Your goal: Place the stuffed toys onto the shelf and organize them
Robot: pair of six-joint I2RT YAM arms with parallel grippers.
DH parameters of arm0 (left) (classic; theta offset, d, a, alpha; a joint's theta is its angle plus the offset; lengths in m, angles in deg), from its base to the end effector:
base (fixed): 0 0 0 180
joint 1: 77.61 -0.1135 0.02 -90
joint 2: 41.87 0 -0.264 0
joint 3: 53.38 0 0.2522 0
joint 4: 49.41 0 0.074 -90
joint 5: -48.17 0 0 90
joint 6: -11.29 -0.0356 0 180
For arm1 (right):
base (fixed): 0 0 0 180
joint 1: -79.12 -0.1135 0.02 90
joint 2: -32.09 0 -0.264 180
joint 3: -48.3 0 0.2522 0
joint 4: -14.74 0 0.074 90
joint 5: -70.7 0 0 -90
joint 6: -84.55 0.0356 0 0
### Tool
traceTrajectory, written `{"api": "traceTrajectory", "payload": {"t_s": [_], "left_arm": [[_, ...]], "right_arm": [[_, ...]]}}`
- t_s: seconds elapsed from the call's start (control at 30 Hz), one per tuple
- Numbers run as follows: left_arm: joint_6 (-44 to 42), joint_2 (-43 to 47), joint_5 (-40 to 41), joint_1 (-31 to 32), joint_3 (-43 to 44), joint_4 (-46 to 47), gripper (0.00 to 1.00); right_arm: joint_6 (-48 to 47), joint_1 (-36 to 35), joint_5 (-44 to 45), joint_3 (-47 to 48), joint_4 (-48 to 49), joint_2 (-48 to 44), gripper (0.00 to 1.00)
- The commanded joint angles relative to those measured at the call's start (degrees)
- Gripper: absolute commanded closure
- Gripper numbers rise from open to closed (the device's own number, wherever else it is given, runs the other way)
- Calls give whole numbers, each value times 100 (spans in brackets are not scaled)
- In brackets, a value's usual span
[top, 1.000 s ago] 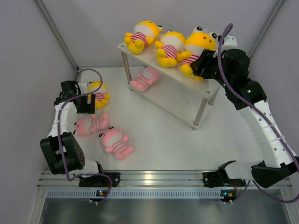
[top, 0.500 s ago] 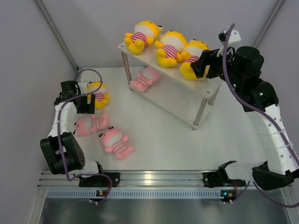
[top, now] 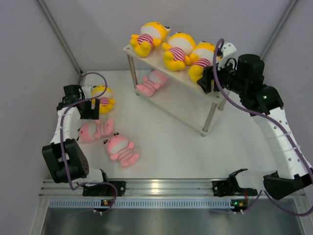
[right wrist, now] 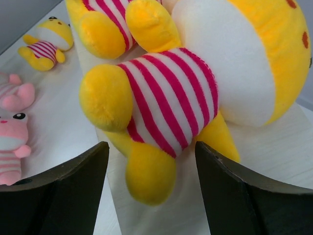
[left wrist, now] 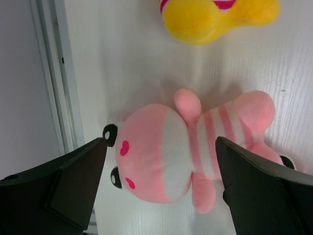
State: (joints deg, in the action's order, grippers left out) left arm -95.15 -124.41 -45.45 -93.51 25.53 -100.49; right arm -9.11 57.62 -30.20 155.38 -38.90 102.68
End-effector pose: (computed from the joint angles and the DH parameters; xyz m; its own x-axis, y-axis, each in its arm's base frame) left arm 0.2898 0.0802 0.2699 -0.8204 0.0600 -0.5687 -0.0064 0.9935 0.1141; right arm 0.2200 0.0939 0.4803 -0.2401 -0.1619 -0.9571 -0.5444 0.8388 -0.0054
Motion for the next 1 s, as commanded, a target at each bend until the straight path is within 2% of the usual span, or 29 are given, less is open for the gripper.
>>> {"api": "traceTrajectory", "payload": {"t_s": [0.0,0.17,0.4,0.67,0.97], "left_arm": [[-34,212,-51,8,86,-38,1],[-69,265,28,8,86,-47,1],[-87,256,10,8,121,-65,1],[-139,142,-60,25,262,-56,1],[-148,-51,-464,8,578,-56,2]], "right_arm": [[-240,93,-88,229,243,314,29],[-258,111,-377,617,384,789,40],[-170,102,-756,1109,349,1378,48],[23,110,-765,1531,481,1844,48],[252,93,-783,1567,719,1880,46]]}}
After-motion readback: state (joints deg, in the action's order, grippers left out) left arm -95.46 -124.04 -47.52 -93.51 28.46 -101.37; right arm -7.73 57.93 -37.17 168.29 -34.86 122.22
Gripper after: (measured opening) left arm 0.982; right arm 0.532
